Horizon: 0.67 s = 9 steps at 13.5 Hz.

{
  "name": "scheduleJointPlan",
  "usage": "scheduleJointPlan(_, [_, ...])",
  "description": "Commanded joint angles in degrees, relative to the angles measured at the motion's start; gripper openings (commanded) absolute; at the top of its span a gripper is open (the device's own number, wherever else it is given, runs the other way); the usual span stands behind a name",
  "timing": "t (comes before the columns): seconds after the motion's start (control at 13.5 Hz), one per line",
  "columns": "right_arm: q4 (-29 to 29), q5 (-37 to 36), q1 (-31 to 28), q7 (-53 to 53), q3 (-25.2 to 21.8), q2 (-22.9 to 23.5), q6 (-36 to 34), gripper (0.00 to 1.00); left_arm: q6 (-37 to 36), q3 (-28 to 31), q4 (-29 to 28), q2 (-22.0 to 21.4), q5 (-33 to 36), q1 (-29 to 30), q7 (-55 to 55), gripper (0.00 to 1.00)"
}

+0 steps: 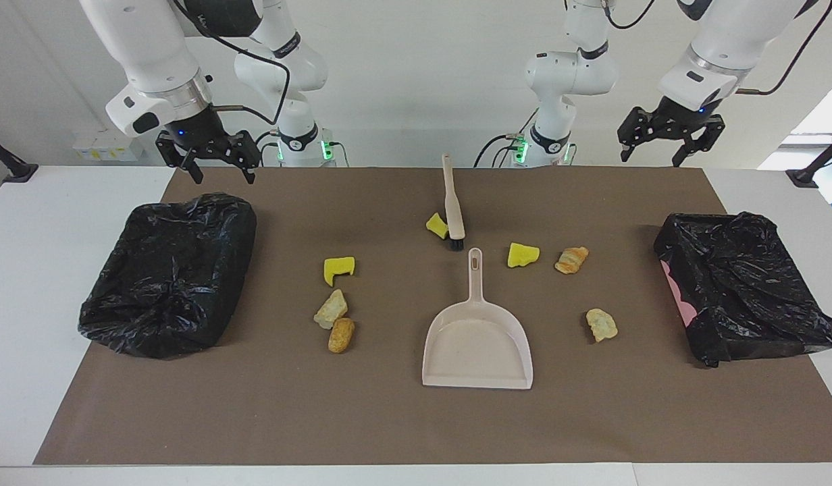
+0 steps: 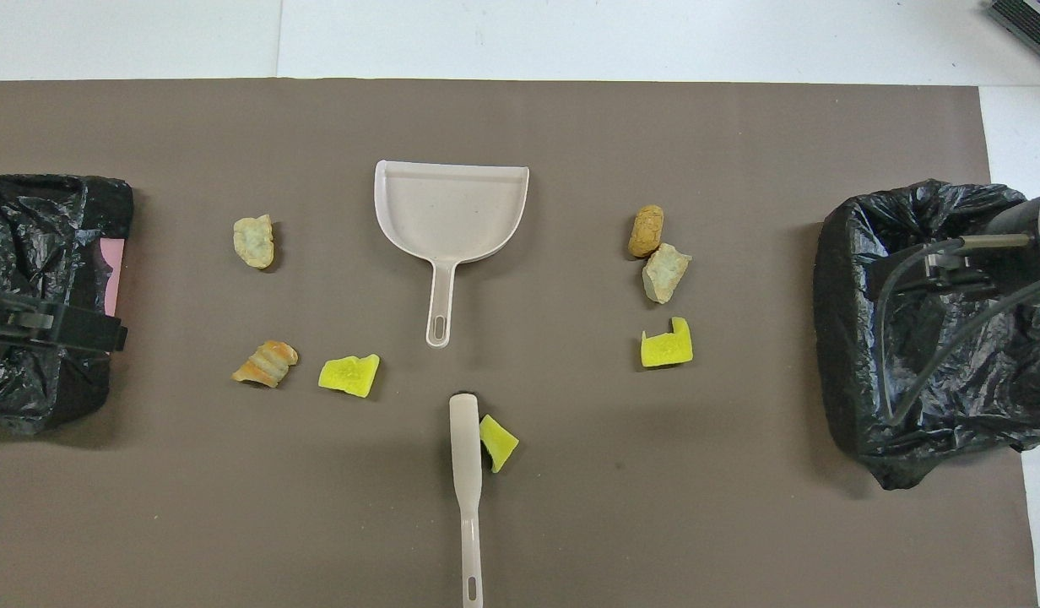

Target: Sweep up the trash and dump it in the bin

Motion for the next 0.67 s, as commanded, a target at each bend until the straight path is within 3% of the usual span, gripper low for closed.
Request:
scheduleJointPlan(0.0, [1.4, 0.7, 2.1, -0.2, 0.3, 2.8, 0.5, 1.0, 2.5, 0.4, -8.3, -6.3, -0.5, -2.4, -0.8, 1.0])
scheduleJointPlan(0.22, [1.4, 0.9, 5.5, 3.8, 0.5, 5.2, 4.1, 1.0, 4.1, 0.4, -14.5, -10.0, -0.6, -7.7, -5.2, 1.0])
scheduleJointPlan(0.59, [1.3, 2.6, 12.3, 11.3, 0.4, 10.3, 9.6, 1.0, 10.9, 0.3, -24.2, -11.4, -0.7, -19.2, -18.6, 1.0])
